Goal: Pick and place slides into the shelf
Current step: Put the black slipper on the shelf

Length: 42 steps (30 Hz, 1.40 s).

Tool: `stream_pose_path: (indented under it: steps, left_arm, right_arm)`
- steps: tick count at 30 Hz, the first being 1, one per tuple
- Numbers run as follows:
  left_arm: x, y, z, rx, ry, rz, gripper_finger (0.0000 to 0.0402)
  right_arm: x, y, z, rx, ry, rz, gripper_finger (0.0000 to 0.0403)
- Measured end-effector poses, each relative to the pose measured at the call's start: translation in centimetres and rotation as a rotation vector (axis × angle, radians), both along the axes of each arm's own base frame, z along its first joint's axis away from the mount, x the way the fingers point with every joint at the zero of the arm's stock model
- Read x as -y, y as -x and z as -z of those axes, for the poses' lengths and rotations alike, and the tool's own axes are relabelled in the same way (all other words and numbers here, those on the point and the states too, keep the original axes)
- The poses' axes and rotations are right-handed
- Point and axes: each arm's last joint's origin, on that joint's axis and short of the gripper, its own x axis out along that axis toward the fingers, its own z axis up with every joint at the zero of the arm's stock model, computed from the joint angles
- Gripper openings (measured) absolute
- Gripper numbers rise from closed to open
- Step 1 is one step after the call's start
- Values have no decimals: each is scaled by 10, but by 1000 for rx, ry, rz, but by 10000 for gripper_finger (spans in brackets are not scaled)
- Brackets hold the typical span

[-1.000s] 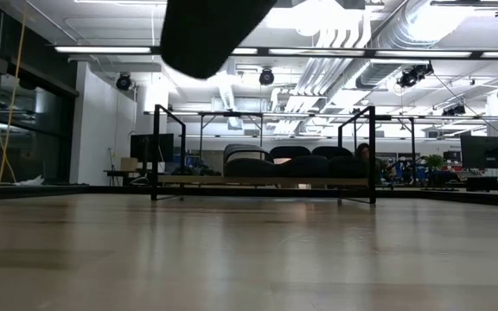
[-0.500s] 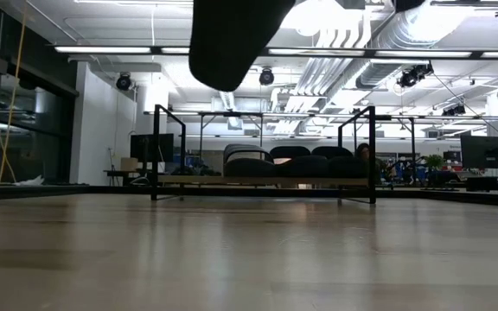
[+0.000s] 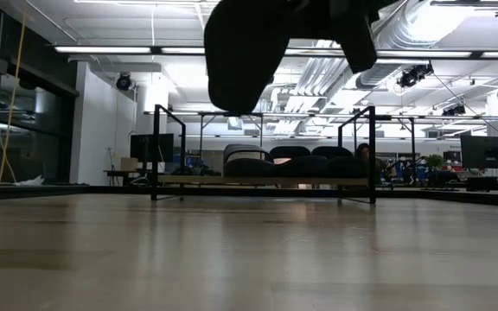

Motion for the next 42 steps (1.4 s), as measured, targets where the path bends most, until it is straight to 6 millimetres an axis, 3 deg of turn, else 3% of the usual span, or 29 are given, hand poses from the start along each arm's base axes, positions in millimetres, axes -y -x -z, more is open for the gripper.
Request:
stream_pose_path:
  steps: [10, 22, 42]
  left_arm:
    - [-16, 22, -19, 115, 90, -82, 137]
    - [-30, 42, -15, 157, 102, -195, 111]
    - [-34, 46, -17, 216, 57, -222, 111]
  right_arm:
    - [30, -13, 1, -63, 66, 45, 14]
    - [77, -32, 3, -67, -14, -1, 14]
    - [136, -43, 1, -117, 54, 2, 14]
